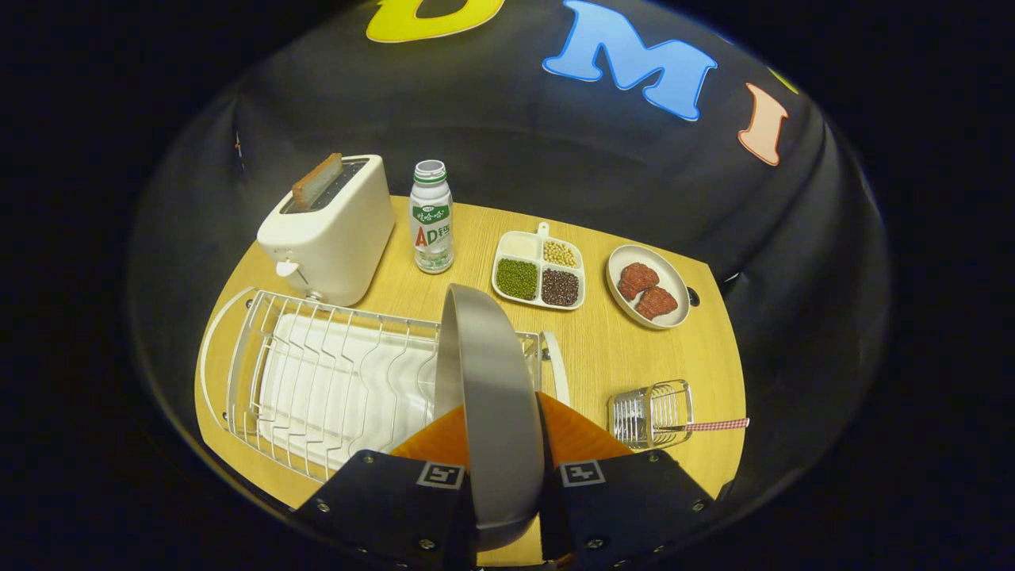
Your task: Take the plate from the dish rack, then take the spoon from the basket and place it into the plate.
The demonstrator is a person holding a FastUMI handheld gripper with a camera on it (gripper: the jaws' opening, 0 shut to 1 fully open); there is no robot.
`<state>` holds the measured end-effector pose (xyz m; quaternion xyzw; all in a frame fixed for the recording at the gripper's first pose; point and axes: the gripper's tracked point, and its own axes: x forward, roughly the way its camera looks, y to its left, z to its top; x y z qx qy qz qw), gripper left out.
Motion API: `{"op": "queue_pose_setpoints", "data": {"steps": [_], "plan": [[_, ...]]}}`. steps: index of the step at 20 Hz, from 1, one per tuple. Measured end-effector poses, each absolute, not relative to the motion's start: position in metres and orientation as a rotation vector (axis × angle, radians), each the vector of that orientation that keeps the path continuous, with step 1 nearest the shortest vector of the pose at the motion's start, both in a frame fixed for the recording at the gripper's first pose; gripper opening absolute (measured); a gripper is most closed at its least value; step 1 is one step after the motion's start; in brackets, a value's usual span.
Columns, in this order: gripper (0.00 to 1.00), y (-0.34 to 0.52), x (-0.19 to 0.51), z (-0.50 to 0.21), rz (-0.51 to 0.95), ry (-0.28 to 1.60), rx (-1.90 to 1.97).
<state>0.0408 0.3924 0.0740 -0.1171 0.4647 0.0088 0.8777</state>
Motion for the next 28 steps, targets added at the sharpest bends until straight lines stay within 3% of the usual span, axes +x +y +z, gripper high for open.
{"op": "queue_pose_setpoints", "data": {"steps": [17, 28], "plan": [[0.29, 0.265, -0.062, 0.162, 0.138, 0.882, 0.034], [0.29, 0.198, -0.127, 0.09, 0.205, 0.925, 0.156]]}}
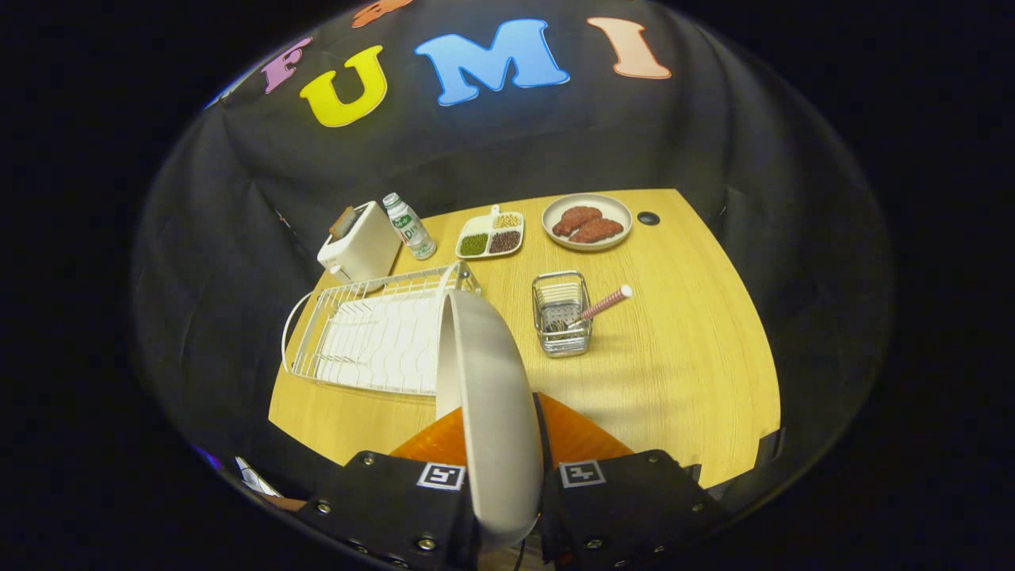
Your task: Take the plate from the dish rack, then take the spoon from the basket and place it into the plate.
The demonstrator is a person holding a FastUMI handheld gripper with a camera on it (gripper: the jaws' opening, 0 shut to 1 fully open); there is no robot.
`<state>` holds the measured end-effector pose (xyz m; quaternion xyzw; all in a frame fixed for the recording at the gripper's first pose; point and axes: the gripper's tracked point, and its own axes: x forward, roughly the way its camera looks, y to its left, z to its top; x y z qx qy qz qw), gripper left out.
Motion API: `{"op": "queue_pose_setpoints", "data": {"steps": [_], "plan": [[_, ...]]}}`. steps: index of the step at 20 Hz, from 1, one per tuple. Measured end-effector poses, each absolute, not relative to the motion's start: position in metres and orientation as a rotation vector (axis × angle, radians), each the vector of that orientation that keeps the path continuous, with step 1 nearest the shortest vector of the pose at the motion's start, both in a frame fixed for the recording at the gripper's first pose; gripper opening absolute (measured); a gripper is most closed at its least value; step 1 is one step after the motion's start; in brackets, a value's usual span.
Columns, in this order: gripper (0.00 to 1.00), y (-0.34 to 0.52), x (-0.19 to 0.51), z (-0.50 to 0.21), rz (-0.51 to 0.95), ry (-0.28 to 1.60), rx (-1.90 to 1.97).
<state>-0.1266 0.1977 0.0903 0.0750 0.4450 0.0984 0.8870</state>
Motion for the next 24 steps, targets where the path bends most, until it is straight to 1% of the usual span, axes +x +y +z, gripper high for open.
{"op": "queue_pose_setpoints", "data": {"steps": [5, 8, 13, 19, 23, 24], "plan": [[0.29, 0.186, -0.134, 0.036, 0.202, 0.955, 0.253], [0.29, 0.179, -0.132, 0.01, 0.204, 0.924, 0.307], [0.29, 0.183, -0.132, -0.029, 0.269, 0.933, 0.372], [0.29, 0.185, -0.131, -0.059, 0.333, 0.918, 0.489], [0.29, 0.176, -0.13, -0.064, 0.33, 0.929, 0.483], [0.33, 0.171, -0.129, -0.07, 0.306, 0.938, 0.437]]}}
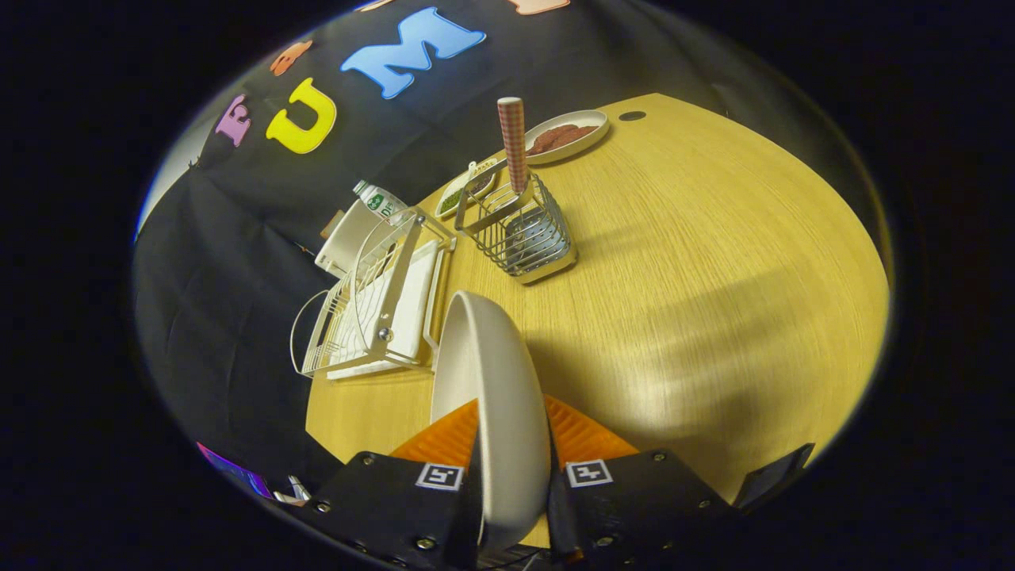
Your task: Take the plate from the dish rack, then take the spoon from the basket and place it into the plate.
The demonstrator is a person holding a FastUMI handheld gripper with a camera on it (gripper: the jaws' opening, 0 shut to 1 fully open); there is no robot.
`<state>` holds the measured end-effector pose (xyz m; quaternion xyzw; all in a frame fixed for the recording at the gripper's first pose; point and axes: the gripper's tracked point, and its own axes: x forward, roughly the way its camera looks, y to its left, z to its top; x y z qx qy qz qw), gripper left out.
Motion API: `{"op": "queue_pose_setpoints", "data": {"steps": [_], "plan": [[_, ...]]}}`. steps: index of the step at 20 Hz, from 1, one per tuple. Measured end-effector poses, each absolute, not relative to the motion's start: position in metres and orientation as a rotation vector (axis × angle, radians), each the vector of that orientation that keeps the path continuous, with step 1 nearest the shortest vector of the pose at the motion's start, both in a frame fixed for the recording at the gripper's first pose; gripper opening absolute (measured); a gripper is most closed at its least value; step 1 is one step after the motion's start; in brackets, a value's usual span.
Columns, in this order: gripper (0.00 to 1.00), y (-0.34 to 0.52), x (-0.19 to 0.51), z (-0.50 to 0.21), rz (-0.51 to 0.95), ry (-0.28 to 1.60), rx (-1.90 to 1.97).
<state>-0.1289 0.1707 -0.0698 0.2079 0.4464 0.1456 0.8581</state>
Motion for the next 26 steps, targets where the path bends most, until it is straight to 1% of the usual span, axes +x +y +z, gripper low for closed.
{"op": "queue_pose_setpoints", "data": {"steps": [2, 4, 5, 7, 9, 14, 19, 22, 26], "plan": [[0.43, 0.157, -0.129, -0.07, 0.281, 0.935, 0.369], [0.66, 0.13, -0.128, -0.079, 0.197, 0.926, 0.254], [0.68, 0.118, -0.128, -0.078, 0.163, 0.915, 0.208], [0.68, 0.103, -0.129, -0.069, 0.112, 0.878, 0.143], [0.69, 0.093, -0.125, -0.047, 0.087, 0.797, 0.074], [0.69, 0.095, -0.099, 0.027, 0.104, 0.506, -0.032], [0.69, 0.103, -0.07, 0.079, 0.106, 0.279, -0.077], [0.69, 0.104, -0.054, 0.095, 0.104, 0.184, -0.12], [0.69, 0.106, -0.036, 0.094, 0.104, 0.142, -0.126]]}}
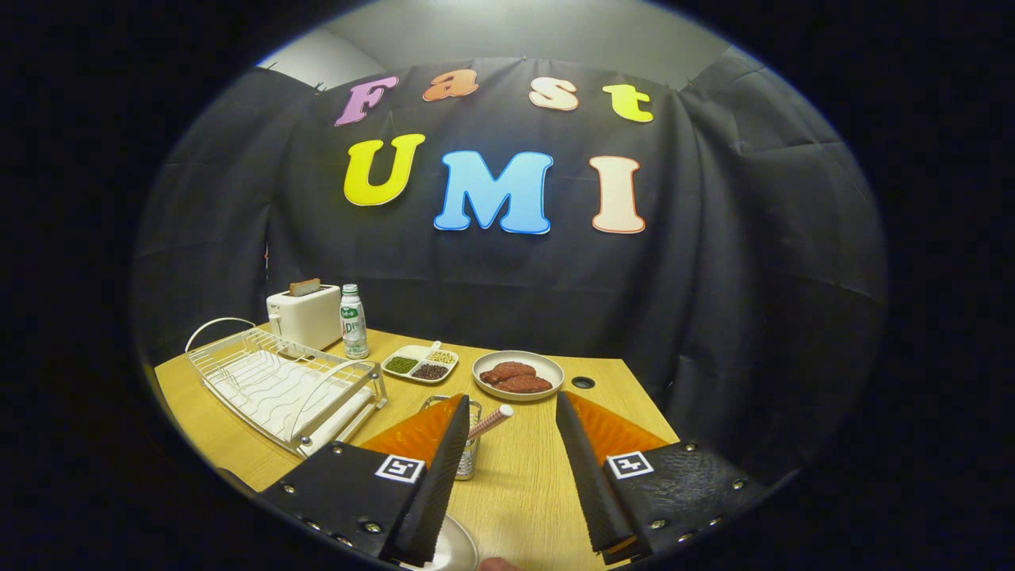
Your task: Take the plate from the dish rack, then take the spoon from the basket and place it into the plate.
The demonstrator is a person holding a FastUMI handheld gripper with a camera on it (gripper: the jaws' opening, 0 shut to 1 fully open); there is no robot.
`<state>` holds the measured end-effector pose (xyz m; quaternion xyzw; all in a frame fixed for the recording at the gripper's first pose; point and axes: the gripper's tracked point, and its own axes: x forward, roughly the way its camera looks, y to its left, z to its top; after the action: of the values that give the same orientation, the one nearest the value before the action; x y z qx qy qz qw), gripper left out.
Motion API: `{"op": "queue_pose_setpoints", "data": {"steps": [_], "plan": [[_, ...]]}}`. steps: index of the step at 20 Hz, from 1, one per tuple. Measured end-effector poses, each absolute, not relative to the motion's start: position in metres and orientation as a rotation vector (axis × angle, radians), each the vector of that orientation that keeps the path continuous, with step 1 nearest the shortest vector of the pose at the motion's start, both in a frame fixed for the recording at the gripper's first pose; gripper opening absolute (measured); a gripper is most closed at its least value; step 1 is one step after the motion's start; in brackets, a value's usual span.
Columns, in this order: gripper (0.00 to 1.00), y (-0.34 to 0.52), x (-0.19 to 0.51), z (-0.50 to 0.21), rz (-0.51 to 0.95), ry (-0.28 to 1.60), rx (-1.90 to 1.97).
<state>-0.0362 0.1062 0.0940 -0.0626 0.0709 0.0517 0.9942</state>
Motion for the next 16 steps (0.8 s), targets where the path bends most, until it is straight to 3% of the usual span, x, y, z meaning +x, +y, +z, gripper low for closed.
{"op": "queue_pose_setpoints", "data": {"steps": [16], "plan": [[0.69, 0.115, 0.04, 0.039, 0.128, 0.163, -0.074]]}}
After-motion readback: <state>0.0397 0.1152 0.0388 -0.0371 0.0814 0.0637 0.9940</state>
